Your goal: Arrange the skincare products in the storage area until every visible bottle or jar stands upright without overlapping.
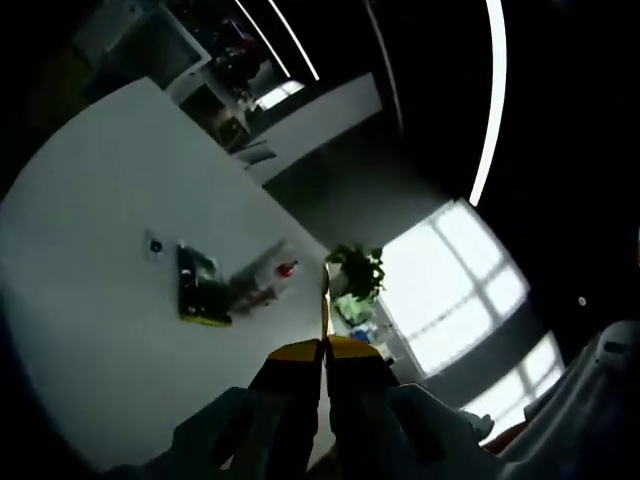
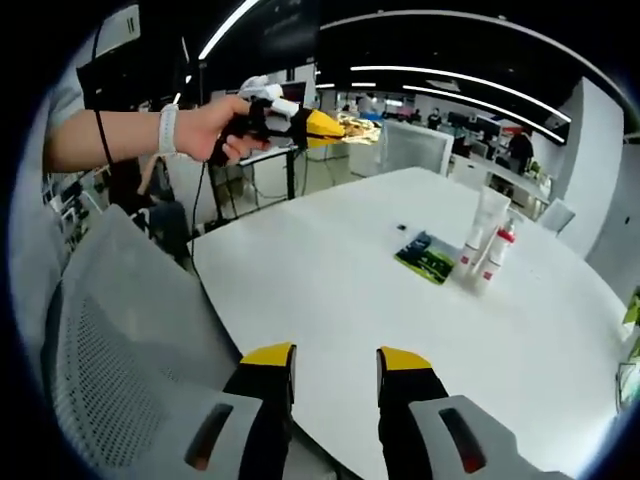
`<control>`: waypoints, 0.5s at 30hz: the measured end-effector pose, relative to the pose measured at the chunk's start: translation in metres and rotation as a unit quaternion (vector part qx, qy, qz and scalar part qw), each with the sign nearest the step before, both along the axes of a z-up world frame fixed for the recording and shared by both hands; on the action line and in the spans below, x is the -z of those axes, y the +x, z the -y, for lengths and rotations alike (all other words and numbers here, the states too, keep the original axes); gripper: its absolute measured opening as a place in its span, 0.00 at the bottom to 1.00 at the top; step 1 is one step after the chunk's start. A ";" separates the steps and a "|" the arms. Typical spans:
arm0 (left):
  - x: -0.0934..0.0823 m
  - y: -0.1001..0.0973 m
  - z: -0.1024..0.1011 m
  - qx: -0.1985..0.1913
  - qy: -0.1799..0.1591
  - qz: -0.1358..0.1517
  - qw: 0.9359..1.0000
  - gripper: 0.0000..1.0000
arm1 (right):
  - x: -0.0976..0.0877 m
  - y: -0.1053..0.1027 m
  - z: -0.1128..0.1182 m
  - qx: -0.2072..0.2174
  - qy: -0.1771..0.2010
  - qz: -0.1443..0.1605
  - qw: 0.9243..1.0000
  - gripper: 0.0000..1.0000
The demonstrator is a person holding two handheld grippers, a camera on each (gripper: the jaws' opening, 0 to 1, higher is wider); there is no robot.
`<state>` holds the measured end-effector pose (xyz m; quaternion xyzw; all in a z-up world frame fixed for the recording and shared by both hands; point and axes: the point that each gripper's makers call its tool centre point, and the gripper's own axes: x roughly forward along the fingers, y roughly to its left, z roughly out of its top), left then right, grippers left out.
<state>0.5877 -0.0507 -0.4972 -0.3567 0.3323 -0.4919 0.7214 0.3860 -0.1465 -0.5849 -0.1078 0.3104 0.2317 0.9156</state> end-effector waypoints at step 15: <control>0.039 0.035 0.019 0.033 0.045 -0.038 0.998 0.00 | -0.004 0.002 0.001 0.001 -0.013 0.019 1.000 0.29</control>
